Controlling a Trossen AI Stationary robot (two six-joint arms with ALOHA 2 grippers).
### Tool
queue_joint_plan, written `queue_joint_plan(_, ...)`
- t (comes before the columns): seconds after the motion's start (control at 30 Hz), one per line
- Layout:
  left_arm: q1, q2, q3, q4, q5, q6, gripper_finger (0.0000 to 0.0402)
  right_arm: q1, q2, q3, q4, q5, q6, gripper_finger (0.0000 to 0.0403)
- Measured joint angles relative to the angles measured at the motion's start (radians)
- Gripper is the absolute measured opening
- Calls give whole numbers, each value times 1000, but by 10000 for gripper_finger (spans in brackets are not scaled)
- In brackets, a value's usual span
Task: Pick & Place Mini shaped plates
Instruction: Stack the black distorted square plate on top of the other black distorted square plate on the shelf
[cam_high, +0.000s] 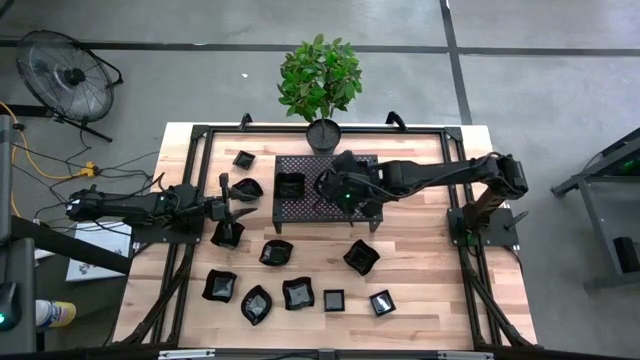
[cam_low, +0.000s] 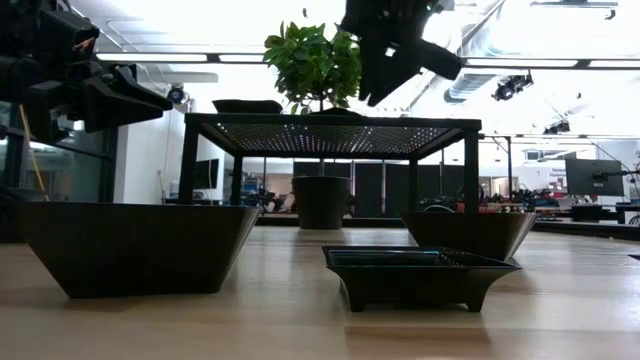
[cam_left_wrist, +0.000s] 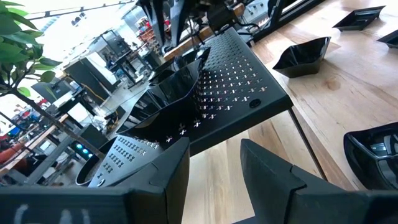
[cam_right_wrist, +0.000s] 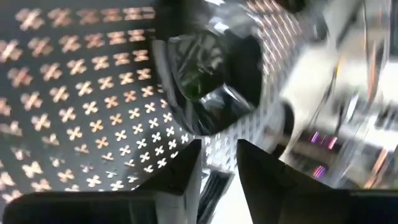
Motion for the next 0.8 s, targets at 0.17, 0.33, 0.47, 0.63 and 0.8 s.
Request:
queue_joint_plan(0.17,0,0,0,0,0,0,140,30,-39,0,-79,47,377,103)
queue_joint_plan(0.33,0,0,0,0,0,0,140,56,-85,0,-178,1,701,104)
queue_joint_plan(0.47,0,0,0,0,0,0,140,66,-111,0,-261,-100,964,104)
queue_joint_plan(0.63,0,0,0,0,0,0,140,70,-127,0,-369,-256,1254,104)
queue_joint_plan(0.8,0,0,0,0,0,0,140,90,-141,0,-449,-305,1435,103)
